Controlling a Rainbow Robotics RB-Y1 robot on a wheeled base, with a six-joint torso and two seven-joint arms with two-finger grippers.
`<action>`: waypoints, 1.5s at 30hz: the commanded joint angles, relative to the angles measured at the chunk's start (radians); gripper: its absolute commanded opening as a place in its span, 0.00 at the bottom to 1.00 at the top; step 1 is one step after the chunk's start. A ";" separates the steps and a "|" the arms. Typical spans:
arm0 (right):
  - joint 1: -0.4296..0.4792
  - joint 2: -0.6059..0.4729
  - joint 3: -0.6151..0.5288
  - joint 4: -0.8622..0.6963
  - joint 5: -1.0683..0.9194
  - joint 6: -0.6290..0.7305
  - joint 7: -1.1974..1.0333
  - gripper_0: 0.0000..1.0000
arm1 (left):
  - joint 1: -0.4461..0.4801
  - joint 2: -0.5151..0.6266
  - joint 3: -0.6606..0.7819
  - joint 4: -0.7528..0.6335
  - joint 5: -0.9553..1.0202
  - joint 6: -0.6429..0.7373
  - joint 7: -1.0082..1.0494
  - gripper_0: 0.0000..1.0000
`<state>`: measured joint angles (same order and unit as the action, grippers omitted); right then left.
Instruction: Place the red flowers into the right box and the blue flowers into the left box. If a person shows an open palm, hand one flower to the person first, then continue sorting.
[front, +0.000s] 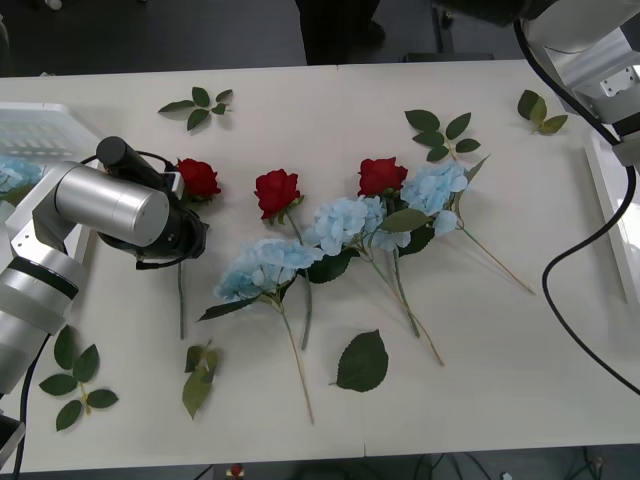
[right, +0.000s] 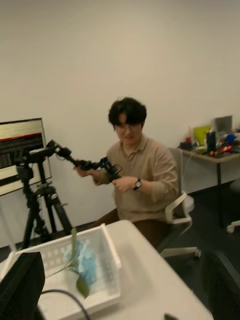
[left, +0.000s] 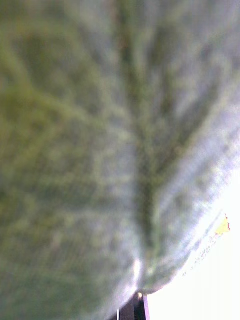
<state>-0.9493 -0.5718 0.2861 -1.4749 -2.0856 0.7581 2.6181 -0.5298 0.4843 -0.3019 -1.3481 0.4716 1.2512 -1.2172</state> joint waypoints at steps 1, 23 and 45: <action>-0.054 -0.117 0.105 -0.008 0.093 0.099 -0.259 0.90 | -0.038 -0.012 -0.016 -0.006 -0.010 -0.007 0.013 0.00; -0.006 -0.342 0.139 -0.078 0.927 0.863 -0.425 0.91 | -0.038 -0.012 -0.016 -0.006 -0.010 -0.007 0.013 0.00; 0.187 -0.235 0.315 0.018 1.202 0.624 -0.767 0.91 | -0.130 0.093 0.121 -0.289 0.231 0.205 -0.004 0.00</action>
<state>-0.7681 -0.8522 0.6117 -1.4966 -0.8933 1.4052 1.9131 -0.6114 0.5241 -0.2577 -1.5209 0.6456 1.4299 -1.2172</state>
